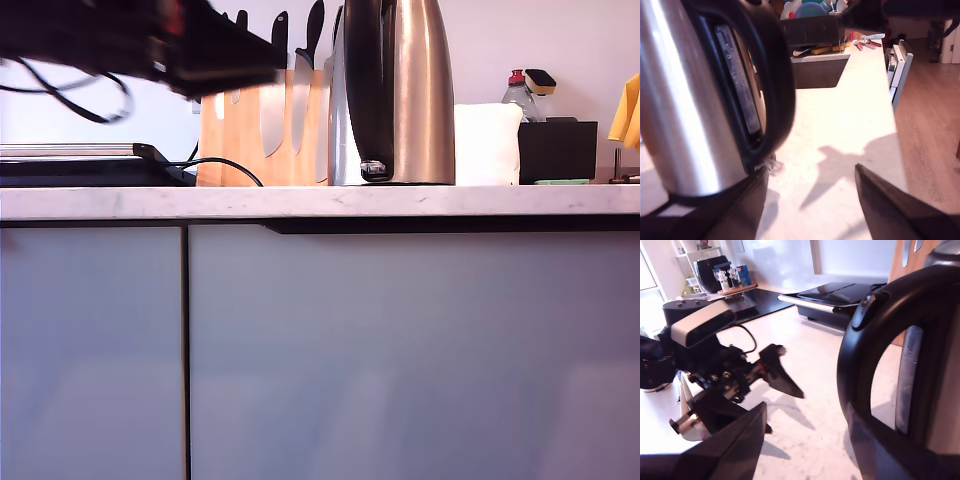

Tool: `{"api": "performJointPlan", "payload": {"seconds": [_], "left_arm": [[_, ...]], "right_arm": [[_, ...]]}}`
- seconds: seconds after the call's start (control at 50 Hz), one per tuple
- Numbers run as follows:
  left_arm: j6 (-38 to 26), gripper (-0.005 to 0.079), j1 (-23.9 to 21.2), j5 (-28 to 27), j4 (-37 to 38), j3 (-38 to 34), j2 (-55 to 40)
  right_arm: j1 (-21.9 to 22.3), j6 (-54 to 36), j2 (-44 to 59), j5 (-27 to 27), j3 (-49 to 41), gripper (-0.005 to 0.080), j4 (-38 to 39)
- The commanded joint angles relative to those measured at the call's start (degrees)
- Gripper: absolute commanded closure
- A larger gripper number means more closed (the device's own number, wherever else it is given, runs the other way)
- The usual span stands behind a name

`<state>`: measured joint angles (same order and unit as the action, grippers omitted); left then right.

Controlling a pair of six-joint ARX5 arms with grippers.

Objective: Pick up the kettle and place it to the side

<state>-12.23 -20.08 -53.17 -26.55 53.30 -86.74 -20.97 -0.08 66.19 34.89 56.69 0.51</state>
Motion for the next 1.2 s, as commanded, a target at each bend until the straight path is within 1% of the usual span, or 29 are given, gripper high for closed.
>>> {"api": "performJointPlan", "payload": {"seconds": [0.0, 0.16, 0.2, 0.26, 0.38, 0.56, 0.7, 0.84, 1.0, 1.04, 1.18], "left_arm": [[-0.2, 0.0242, -0.4, 0.3, -2.0, 2.1, -2.3], [-0.2, 0.0242, -1.2, 0.7, -2.3, 7.6, -7.0], [-0.2, 0.0242, -1.6, 0.8, -2.3, 8.8, -8.0], [-0.2, 0.0242, -2.1, 0.7, -2.3, 10.5, -9.6], [0.0, 0.0242, -3.5, 0.7, -2.2, 13.5, -12.4], [-0.1, 0.0242, -5.7, 0.7, -2.3, 16.2, -15.1], [-0.2, 0.0242, -7.1, 0.7, -2.2, 18.9, -17.1], [-0.2, 0.0244, -7.5, 0.3, -1.9, 20.9, -18.0], [-0.2, 0.025, -7.5, 0.1, -1.4, 21.5, -19.0], [-0.2, 0.027, -7.5, -0.2, -1.4, 21.5, -19.5], [-0.2, 0.0396, -7.5, -0.5, 0.1, 21.5, -19.8]], "right_arm": [[-0.9, -0.2, 2.3, -0.9, 1.7, 0.0287, 0.5], [-1.6, -0.9, 6.9, -2.6, 4.7, 0.0285, 0.5], [-1.6, -0.9, 7.8, -2.8, 5.3, 0.0272, 0.5], [-1.7, -0.9, 8.8, -3.3, 6.1, 0.0257, 0.5], [-1.9, -1.6, 10.1, -5.0, 7.2, 0.0257, 0.6], [-2.0, -1.4, 10.8, -5.3, 7.7, 0.0258, 3.5], [-2.3, -1.2, 12.6, -5.3, 9.5, 0.0258, 3.3], [-2.8, -1.2, 15.3, -5.2, 11.7, 0.0258, 3.1], [-3.0, -1.3, 18.5, -4.3, 15.3, 0.0258, 3.0], [-3.0, -1.2, 19.2, -4.1, 16.1, 0.0258, 2.9], [-3.0, -1.3, 20.5, -3.4, 17.9, 0.0269, 2.0]]}}
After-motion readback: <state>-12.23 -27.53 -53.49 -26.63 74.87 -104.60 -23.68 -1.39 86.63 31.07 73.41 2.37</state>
